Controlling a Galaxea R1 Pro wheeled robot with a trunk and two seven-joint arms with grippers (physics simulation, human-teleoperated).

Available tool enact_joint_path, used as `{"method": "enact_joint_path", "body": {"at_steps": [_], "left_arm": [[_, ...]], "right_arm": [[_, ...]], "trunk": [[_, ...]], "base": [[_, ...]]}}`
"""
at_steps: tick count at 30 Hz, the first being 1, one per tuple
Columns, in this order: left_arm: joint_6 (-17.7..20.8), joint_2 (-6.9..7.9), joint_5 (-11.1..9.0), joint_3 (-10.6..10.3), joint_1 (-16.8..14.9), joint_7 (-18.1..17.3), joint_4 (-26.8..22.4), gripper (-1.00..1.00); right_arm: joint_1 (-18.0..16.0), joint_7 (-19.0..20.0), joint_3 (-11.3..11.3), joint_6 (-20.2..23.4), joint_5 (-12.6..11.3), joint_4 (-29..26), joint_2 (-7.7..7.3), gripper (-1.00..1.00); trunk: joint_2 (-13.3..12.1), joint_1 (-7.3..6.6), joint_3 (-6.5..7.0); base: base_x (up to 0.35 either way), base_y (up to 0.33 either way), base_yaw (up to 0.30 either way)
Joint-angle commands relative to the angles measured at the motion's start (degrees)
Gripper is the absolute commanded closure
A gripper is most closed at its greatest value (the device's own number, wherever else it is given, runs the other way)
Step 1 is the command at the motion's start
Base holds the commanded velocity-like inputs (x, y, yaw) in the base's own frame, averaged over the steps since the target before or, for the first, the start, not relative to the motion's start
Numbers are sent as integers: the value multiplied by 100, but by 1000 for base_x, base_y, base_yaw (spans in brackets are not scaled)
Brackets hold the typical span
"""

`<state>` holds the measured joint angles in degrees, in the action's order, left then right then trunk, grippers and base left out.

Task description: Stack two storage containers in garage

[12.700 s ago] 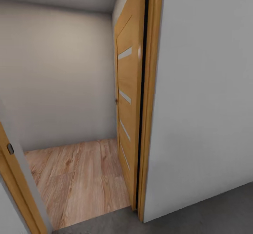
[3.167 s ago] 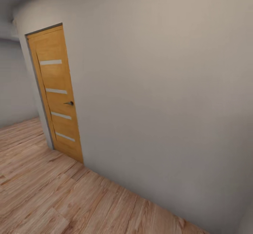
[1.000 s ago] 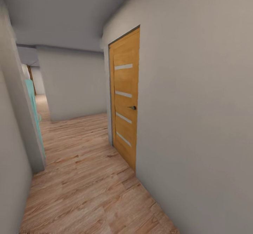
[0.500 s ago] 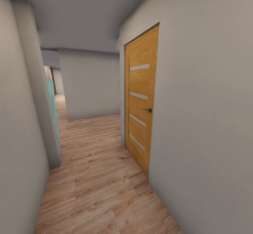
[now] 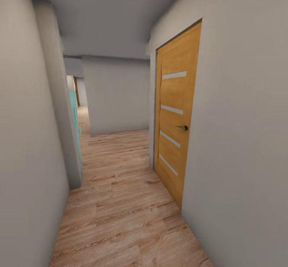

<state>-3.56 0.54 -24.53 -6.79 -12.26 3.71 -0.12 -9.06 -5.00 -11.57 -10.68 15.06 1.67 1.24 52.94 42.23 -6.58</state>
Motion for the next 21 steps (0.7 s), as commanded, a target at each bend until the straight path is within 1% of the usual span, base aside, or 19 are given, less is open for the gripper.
{"method": "enact_joint_path", "body": {"at_steps": [1, 5, 15, 21], "left_arm": [[-13, -1, -43, -49, -4, 15, 0, -100], [-13, -1, -43, -49, -4, 15, 1, -100], [-13, -9, -40, -49, -4, 15, 1, -100], [-13, -10, -43, -50, -4, 15, 1, -100]], "right_arm": [[-8, -31, -47, -24, 60, 18, 3, -100], [-8, -41, -47, -6, 59, 18, 15, -100], [-8, -16, -43, -30, 76, 17, -8, -100], [-8, -14, -38, -31, 70, 17, -18, -100]], "trunk": [[6, 3, -9], [6, 3, -10], [6, 3, -12], [6, 3, -58]], "base": [[161, 0, 31], [161, 0, 14], [166, 0, 3], [191, 0, 96]]}}
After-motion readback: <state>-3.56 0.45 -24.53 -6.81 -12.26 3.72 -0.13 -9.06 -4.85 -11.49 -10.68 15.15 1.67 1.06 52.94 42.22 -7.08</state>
